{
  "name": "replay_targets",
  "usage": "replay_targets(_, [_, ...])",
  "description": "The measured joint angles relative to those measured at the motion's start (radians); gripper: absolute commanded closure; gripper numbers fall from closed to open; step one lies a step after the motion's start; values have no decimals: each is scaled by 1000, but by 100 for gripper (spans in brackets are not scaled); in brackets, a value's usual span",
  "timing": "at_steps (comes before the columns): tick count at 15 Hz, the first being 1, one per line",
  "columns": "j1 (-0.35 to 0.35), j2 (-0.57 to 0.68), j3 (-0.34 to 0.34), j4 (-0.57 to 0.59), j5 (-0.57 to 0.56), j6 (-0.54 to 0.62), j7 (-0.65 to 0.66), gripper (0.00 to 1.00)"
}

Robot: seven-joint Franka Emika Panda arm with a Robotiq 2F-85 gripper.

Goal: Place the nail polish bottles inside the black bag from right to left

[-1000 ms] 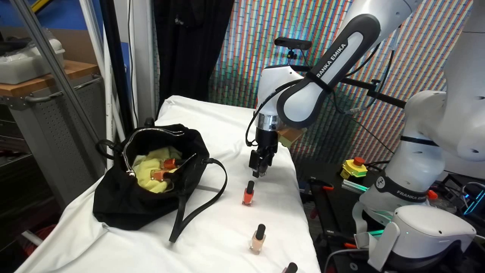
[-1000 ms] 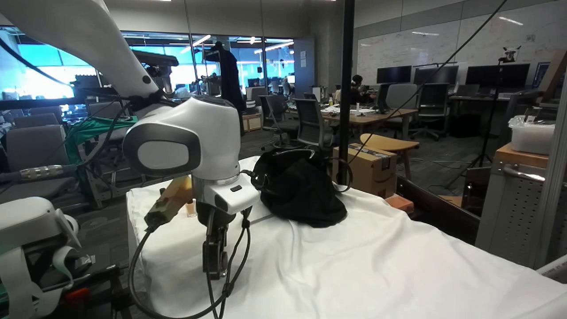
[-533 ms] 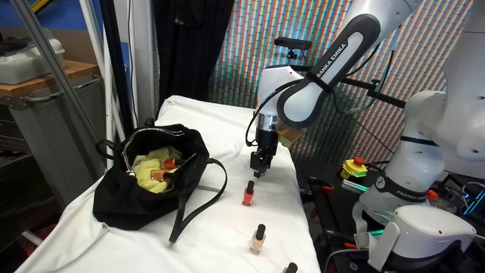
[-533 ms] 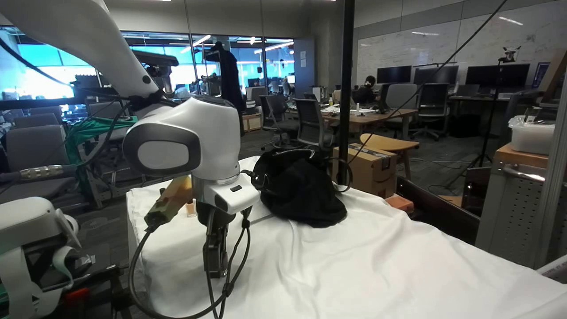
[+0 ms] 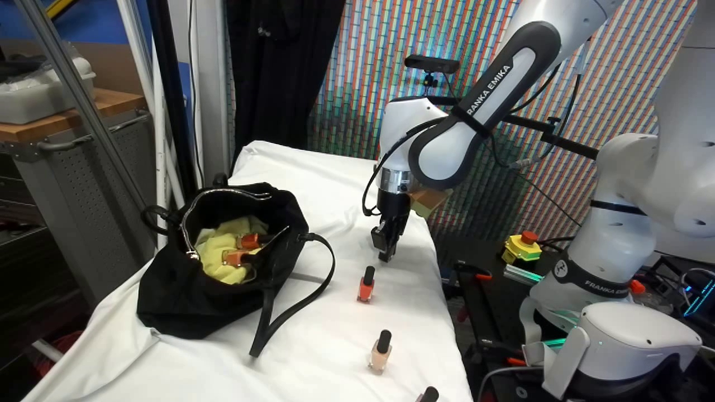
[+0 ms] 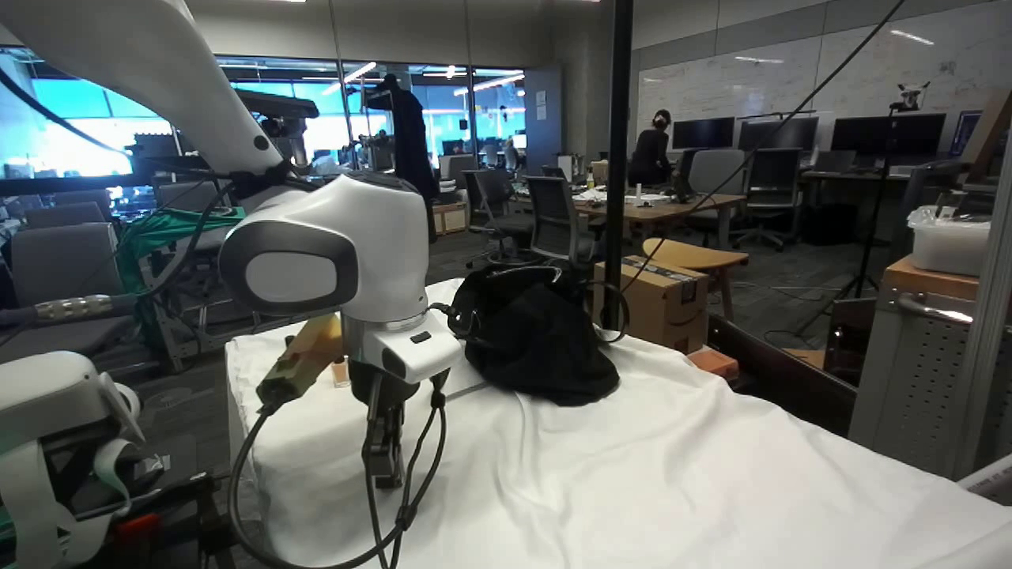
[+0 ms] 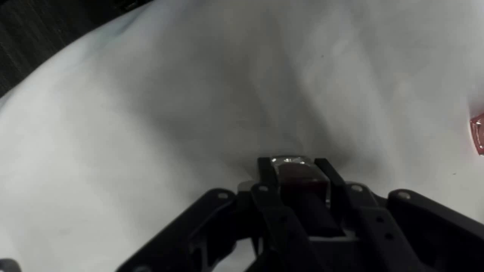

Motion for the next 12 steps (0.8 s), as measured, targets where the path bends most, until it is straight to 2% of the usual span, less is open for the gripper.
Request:
replay_targets(5, [15, -7, 2, 4, -51, -47, 6, 85])
replay_targets(12, [86, -139, 24, 48, -322, -176, 206, 85])
